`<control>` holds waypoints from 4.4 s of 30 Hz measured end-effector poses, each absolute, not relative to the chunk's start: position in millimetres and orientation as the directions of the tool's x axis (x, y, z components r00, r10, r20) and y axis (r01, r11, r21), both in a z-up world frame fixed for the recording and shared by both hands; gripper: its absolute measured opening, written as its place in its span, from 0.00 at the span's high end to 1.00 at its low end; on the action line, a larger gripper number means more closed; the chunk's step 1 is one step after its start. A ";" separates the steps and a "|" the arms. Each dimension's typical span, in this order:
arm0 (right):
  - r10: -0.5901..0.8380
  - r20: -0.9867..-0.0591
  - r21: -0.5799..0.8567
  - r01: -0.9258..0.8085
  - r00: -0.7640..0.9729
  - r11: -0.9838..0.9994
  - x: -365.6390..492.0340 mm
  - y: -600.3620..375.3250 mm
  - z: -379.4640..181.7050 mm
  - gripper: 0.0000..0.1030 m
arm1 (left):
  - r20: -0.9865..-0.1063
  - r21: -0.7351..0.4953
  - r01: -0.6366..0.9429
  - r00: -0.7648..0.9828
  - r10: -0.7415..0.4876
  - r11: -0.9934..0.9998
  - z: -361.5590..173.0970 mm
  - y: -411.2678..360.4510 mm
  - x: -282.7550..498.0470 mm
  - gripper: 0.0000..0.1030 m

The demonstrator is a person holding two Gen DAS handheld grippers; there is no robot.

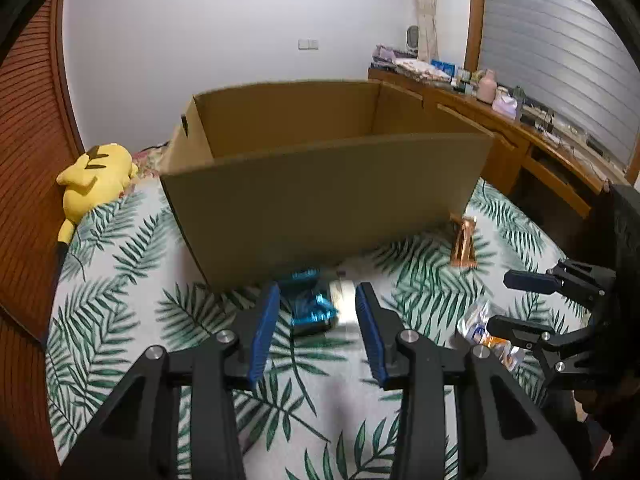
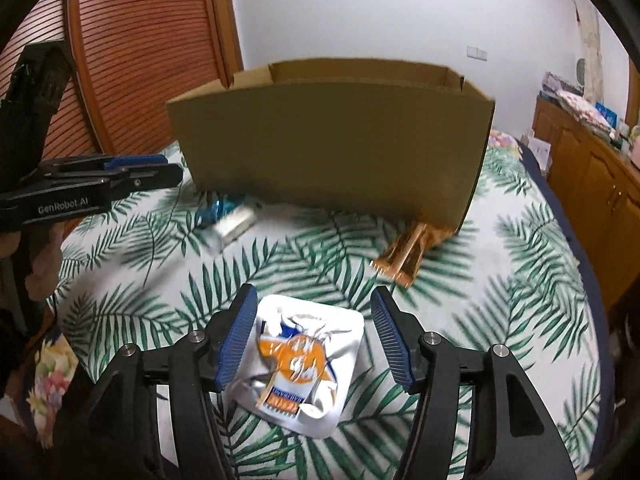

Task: Organize snacks
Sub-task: 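Grasp the blue foil pack with the left tool while the right tool grasps the silver-orange pouch, then lift the blue foil pack with the left tool over the box while the right tool carries the silver-orange pouch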

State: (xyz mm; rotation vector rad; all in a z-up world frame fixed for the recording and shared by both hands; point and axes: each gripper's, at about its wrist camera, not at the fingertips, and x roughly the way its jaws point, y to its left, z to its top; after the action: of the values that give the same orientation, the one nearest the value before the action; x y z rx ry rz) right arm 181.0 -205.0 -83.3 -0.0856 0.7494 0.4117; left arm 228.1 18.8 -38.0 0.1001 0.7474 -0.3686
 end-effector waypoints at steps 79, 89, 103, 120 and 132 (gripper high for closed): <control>0.279 -0.727 -0.004 -0.411 0.627 0.912 176.9 -188.6 -112.4 0.48 | -0.782 -0.078 0.330 0.564 -0.263 0.941 -93.4 5.6 278.3 0.72; 0.325 -0.710 0.040 -0.426 0.625 0.904 172.6 -189.8 -106.8 0.63 | -0.738 -0.098 0.333 0.608 -0.293 0.938 -80.5 19.1 255.8 0.78; 0.380 -0.650 0.090 -0.431 0.658 0.898 163.7 -192.7 -76.6 0.63 | -0.663 -0.120 0.358 0.665 -0.344 0.926 -42.9 23.2 230.7 0.77; 0.400 -0.567 0.050 -0.455 0.720 0.889 171.8 -193.1 -25.3 0.63 | -0.595 -0.099 0.351 0.729 -0.339 0.931 -7.2 21.4 226.8 0.77; 0.422 -0.506 0.005 -0.486 0.752 0.874 209.2 -186.2 31.2 0.63 | -0.542 -0.090 0.347 0.769 -0.338 0.934 38.5 23.0 258.9 0.77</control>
State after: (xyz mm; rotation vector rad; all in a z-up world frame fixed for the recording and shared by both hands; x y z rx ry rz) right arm 209.2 -186.2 31.2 -0.1299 0.5206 0.4970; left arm 258.9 23.0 38.5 0.0156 0.5851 -0.3715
